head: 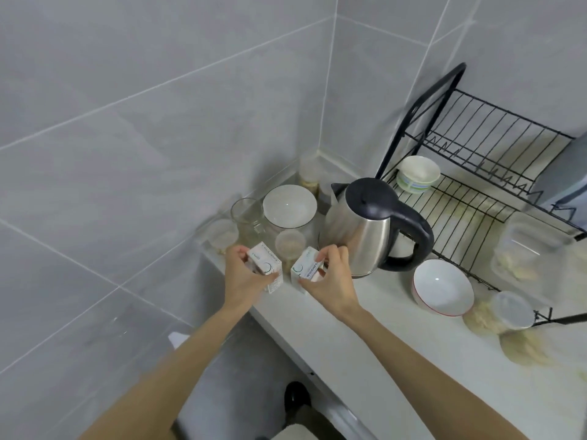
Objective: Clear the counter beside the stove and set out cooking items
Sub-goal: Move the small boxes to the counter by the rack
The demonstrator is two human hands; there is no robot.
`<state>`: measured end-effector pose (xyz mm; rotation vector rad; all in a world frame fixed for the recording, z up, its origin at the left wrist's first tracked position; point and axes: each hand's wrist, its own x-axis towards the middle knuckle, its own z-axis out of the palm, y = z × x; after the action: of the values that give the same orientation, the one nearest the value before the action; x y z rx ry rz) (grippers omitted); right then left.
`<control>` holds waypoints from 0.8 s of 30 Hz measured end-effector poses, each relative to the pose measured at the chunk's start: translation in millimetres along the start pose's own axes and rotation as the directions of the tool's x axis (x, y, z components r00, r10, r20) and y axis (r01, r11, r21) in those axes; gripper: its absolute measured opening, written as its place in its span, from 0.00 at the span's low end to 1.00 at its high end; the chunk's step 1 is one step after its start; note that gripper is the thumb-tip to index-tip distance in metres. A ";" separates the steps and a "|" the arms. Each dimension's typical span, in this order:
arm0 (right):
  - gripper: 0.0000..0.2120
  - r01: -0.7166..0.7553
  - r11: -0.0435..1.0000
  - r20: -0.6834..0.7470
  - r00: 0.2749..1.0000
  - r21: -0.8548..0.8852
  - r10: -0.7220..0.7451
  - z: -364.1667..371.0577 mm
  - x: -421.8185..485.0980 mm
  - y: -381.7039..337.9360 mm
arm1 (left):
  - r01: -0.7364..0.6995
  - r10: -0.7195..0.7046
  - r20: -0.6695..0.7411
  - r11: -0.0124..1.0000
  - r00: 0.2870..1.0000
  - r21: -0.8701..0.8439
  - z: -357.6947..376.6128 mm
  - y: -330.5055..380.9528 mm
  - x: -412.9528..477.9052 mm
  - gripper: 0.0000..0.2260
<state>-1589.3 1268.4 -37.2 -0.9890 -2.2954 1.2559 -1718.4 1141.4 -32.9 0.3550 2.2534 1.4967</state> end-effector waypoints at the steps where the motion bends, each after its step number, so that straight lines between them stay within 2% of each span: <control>1: 0.24 -0.001 1.000 -0.006 1.000 0.009 0.001 1.7 0.4 -0.9 | -0.005 0.005 0.005 1.000 1.000 -0.001 1.1 0.2 1.7 0.32; 5: 0.22 -0.013 1.000 -0.032 0.999 0.008 0.013 2.7 -0.4 -2.6 | -0.023 0.023 0.056 1.000 0.998 -0.005 1.6 0.1 2.7 0.31; 11: 0.22 0.018 0.999 0.005 1.000 -0.048 -0.017 -11.5 -7.2 -7.6 | -0.073 0.066 0.106 0.995 0.992 0.070 -6.4 6.6 -3.5 0.31; 16: 0.21 0.011 0.999 -0.075 0.997 -0.033 -0.014 -33.8 -27.6 -26.7 | -0.124 0.111 0.139 0.988 0.984 0.092 -24.4 13.7 -16.9 0.34; 20: 0.22 -0.026 0.999 -0.116 0.993 0.022 0.028 -51.3 -57.4 -40.4 | -0.199 0.178 0.202 0.976 0.963 0.092 -41.6 25.0 -29.8 0.27; 24: 0.20 -0.052 0.997 -0.276 0.959 0.051 0.064 -68.3 -113.4 -52.8 | -0.282 0.242 0.344 0.957 0.907 0.072 -62.5 38.4 -59.1 0.23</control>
<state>-1491.8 1208.7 48.0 -1.1449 -2.0306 1.1049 -1695.9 1080.3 35.2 0.9105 2.0855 1.3050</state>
